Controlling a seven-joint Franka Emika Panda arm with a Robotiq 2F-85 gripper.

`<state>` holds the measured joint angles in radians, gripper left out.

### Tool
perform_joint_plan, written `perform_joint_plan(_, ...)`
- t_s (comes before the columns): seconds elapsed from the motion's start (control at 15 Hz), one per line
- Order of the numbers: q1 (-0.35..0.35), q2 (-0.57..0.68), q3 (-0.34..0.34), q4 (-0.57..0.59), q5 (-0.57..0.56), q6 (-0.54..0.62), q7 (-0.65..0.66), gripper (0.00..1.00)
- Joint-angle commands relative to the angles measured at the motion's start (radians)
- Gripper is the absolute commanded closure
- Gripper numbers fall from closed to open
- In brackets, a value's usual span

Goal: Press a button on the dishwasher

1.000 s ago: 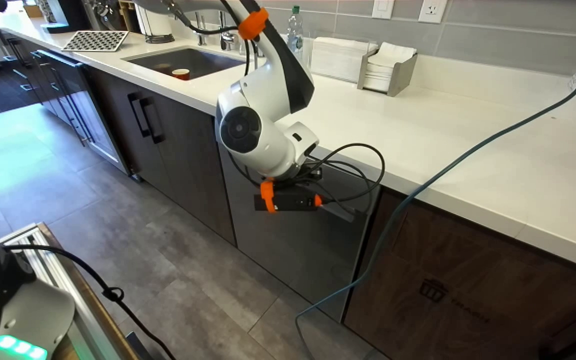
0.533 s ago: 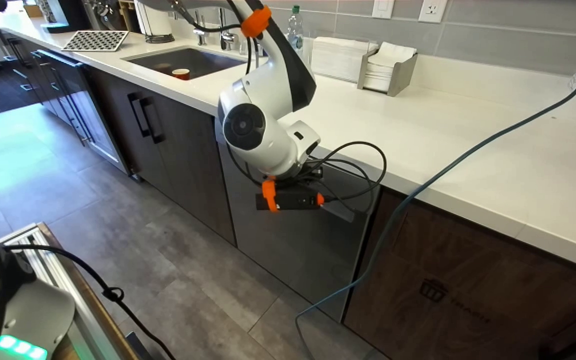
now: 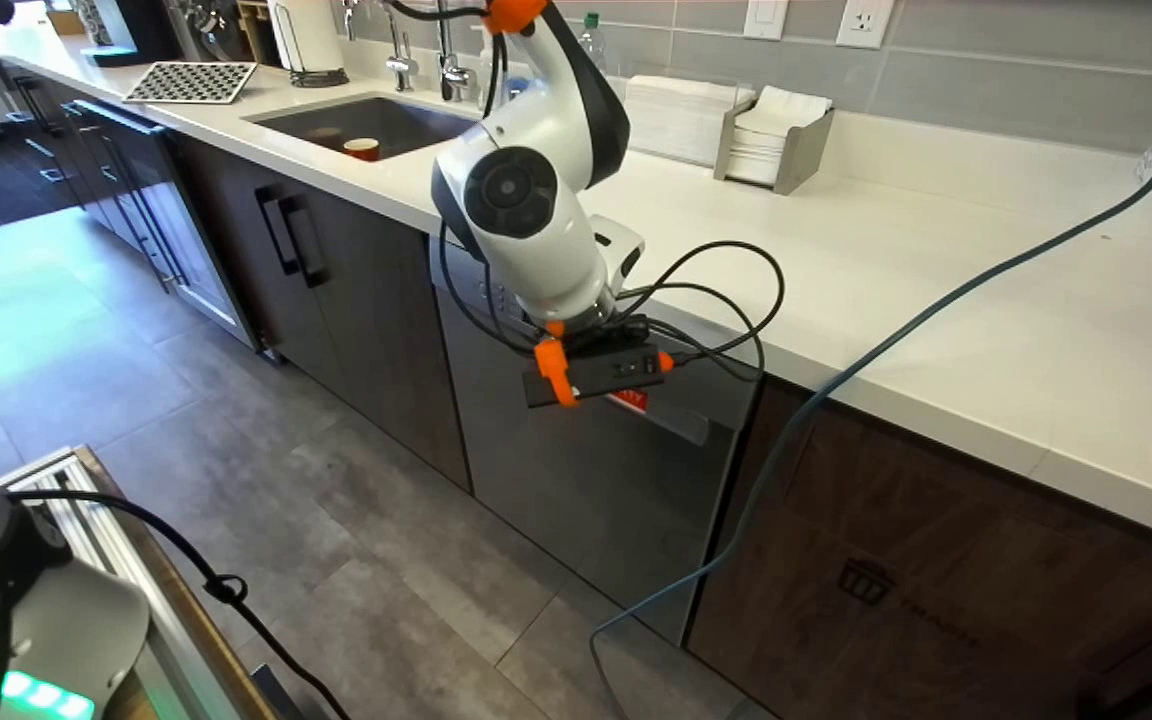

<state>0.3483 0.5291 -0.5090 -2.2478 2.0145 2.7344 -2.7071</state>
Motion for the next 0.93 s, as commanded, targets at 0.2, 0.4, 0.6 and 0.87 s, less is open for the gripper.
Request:
perform_joint_plan(0.2, 0.049, -0.222, -0.02, -0.204, -0.248, 0.138, 0.071, 0.32)
perform_joint_plan(0.4, 0.07, -0.315, -0.016, -0.288, -0.361, 0.197, 0.149, 0.12)
perform_joint_plan(0.6, 0.118, -0.342, 0.023, -0.307, -0.409, 0.25, 0.254, 0.0)
perform_joint_plan(0.87, 0.19, -0.381, 0.054, -0.347, -0.497, 0.331, 0.392, 0.0)
